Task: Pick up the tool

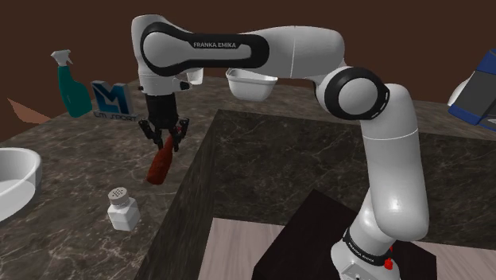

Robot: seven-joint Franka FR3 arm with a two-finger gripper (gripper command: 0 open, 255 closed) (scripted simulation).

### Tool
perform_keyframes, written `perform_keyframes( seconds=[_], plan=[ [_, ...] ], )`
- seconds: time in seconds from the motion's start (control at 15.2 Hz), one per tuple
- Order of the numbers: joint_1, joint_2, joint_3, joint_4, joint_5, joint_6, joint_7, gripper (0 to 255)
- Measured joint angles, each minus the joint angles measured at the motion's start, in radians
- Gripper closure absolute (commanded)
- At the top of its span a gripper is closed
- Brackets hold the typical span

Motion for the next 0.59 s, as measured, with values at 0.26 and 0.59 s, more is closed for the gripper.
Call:
perform_keyframes(
  seconds=[0.26, 0.59],
  plan=[
    [0.011, 0.017, 0.000, 0.082, -0.005, -0.064, 0.005, 255],
    [0.025, 0.038, 0.000, 0.178, -0.011, -0.139, 0.012, 255]
  ],
)
